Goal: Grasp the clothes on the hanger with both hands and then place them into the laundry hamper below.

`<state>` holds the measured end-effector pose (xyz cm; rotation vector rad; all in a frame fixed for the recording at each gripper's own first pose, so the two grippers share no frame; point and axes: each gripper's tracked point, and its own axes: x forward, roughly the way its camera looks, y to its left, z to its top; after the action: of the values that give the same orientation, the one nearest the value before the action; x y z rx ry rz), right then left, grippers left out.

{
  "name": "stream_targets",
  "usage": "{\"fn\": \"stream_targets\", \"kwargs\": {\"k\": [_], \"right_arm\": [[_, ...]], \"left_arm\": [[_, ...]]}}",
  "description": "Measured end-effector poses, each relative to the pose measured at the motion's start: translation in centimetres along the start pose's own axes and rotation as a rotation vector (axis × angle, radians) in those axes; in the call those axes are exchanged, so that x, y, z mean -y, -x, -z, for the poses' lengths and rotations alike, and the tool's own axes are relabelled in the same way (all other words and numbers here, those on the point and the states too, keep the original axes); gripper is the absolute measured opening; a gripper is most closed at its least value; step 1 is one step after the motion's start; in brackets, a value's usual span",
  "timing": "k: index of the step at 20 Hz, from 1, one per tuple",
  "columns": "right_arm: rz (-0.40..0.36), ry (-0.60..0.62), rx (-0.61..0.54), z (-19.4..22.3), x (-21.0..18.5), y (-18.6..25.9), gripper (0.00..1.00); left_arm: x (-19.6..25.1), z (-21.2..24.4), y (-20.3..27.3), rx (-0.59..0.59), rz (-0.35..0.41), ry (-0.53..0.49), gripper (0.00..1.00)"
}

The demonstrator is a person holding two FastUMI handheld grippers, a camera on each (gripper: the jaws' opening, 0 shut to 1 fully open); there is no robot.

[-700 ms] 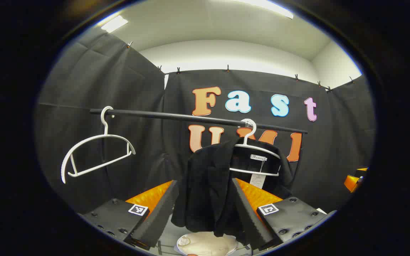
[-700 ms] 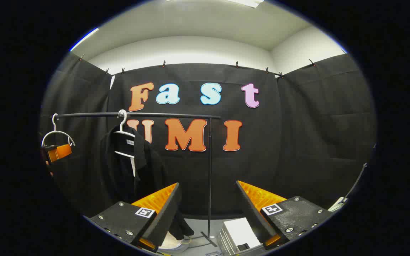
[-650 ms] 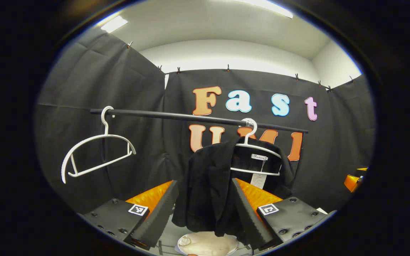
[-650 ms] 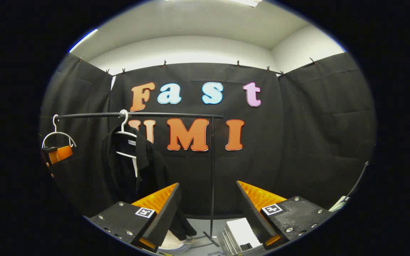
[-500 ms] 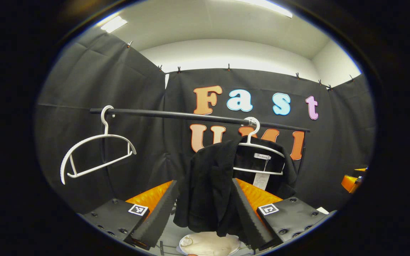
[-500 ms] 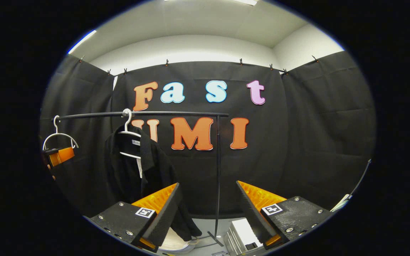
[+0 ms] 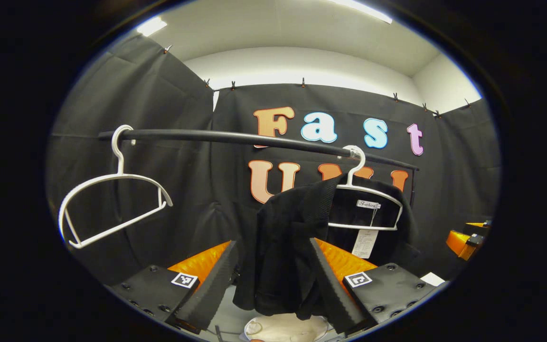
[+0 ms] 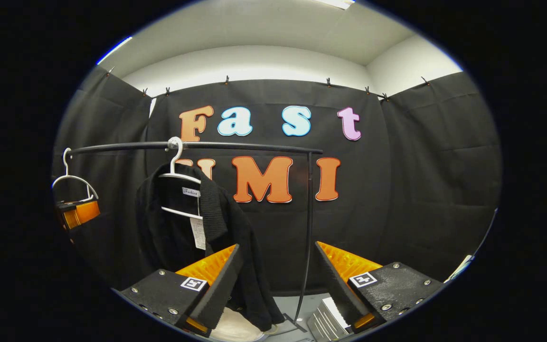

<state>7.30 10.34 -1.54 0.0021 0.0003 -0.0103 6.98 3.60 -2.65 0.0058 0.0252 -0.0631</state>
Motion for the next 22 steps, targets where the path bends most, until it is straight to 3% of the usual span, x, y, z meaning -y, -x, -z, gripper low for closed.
{"fn": "stream_targets", "kwargs": {"k": [7,14,15,19,22], "right_arm": [[-0.045,0.0,-0.053,1.6,-5.0,-2.0,0.93],[-0.074,0.0,-0.063,2.3,-7.9,-2.3,0.93],[-0.079,-0.006,-0.066,2.4,-8.3,-2.4,0.93],[-0.08,-0.002,-0.068,2.8,-9.3,-3.1,0.93],[-0.088,0.005,-0.075,3.3,-10.2,-3.6,0.93]], "left_arm": [[-1.8,0.8,-1.4,-0.019,-0.009,0.027,0.97],[-2.4,0.9,-1.0,-0.022,0.002,0.027,0.93],[-2.5,0.9,-1.0,-0.022,0.003,0.023,0.96],[-2.4,1.3,-1.1,-0.032,0.019,0.01,0.93],[-2.4,1.7,-1.1,-0.041,0.019,-0.009,0.97]]}}
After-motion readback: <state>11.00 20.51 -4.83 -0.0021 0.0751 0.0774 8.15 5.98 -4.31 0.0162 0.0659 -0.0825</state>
